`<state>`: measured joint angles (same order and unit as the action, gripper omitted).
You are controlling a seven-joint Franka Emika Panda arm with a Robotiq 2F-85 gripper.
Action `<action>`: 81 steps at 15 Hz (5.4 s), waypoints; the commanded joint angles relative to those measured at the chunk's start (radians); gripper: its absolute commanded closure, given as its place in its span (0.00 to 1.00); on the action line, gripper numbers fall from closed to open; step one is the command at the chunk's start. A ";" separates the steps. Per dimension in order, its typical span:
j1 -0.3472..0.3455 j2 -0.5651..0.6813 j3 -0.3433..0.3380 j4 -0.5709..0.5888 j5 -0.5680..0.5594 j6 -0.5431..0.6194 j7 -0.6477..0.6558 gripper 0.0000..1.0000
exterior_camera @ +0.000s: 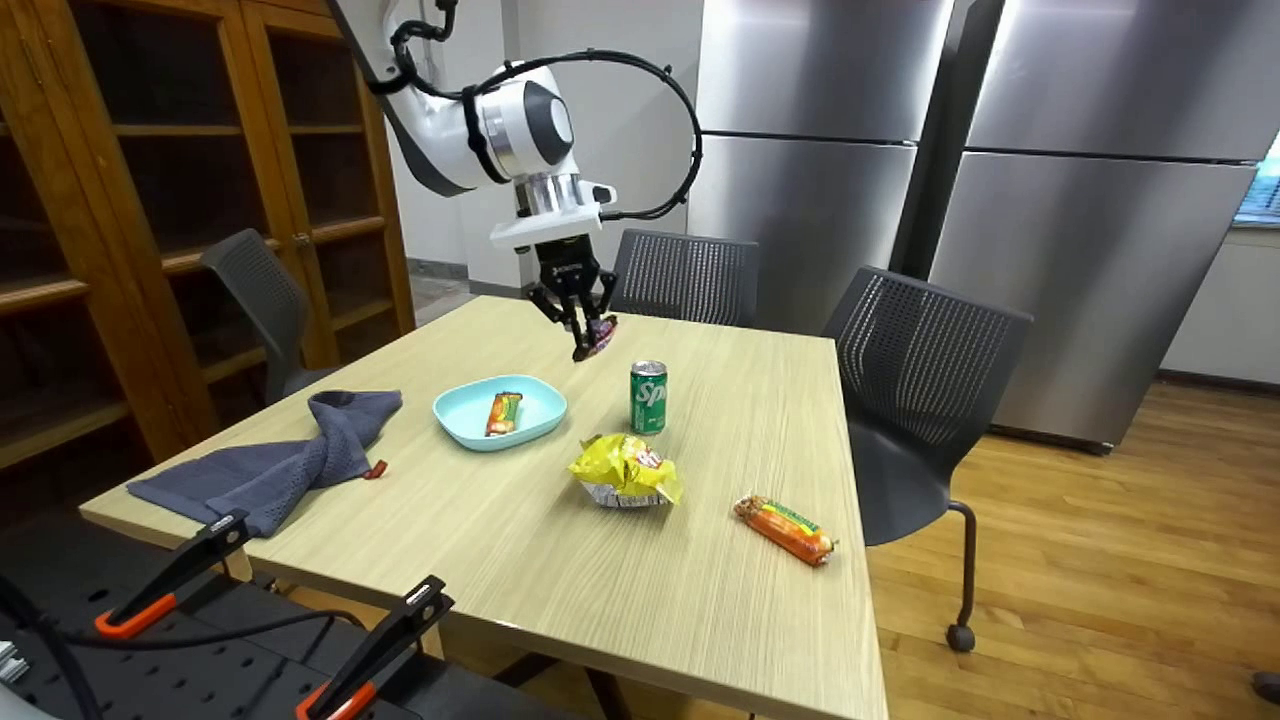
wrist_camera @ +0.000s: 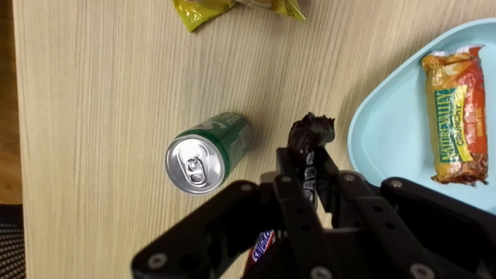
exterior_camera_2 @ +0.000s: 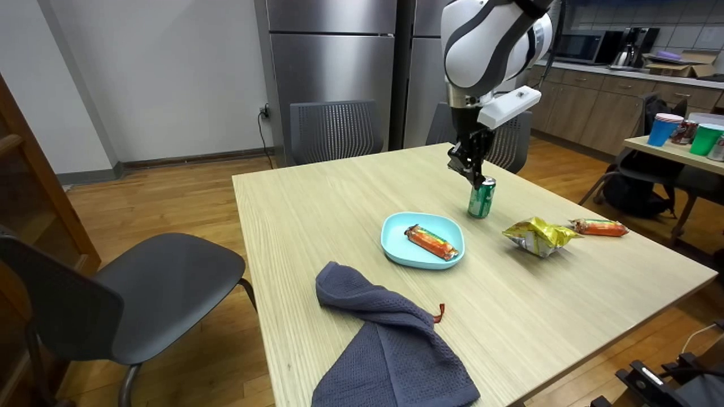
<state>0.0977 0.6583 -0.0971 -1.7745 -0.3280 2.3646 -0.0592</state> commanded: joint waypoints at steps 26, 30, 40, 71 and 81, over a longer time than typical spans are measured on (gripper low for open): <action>0.000 -0.028 0.102 -0.241 -0.218 0.251 -0.299 0.96; 0.012 0.001 0.099 -0.220 -0.226 0.257 -0.292 0.96; 0.036 0.078 0.076 -0.160 -0.246 0.283 -0.270 0.96; -0.327 -0.148 0.046 -0.106 0.054 -0.100 -0.664 0.00; -0.309 -0.146 0.031 -0.124 0.033 -0.093 -0.628 0.00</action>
<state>-0.2130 0.5121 -0.0636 -1.9005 -0.2969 2.2733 -0.6854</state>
